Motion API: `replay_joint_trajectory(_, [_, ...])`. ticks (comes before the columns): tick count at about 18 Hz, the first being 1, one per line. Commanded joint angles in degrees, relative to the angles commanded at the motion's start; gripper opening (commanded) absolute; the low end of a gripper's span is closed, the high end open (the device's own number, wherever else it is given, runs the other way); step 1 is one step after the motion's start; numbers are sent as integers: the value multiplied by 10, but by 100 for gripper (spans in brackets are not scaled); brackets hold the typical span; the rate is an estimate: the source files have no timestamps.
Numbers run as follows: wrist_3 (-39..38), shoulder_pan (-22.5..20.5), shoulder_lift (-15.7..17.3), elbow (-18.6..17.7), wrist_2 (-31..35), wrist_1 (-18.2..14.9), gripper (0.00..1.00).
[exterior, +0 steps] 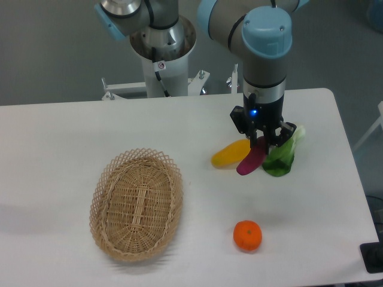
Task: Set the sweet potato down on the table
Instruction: 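Hold the purple sweet potato in the gripper above the vegetables, then carry the sweet potato toward the orange and lower it to the table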
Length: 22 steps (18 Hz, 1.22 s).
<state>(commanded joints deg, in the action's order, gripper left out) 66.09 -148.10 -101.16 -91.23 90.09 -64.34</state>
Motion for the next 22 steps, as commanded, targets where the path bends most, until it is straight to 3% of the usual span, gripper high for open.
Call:
replay_joint_trajectory(10, [-15, 6, -9, 4, 1, 6, 18])
replay_joint_trajectory(15, [-69, 24, -42, -2, 4, 74, 18])
replay_joint_trajectory(22, [-46, 24, -103, -11, 9, 144, 18])
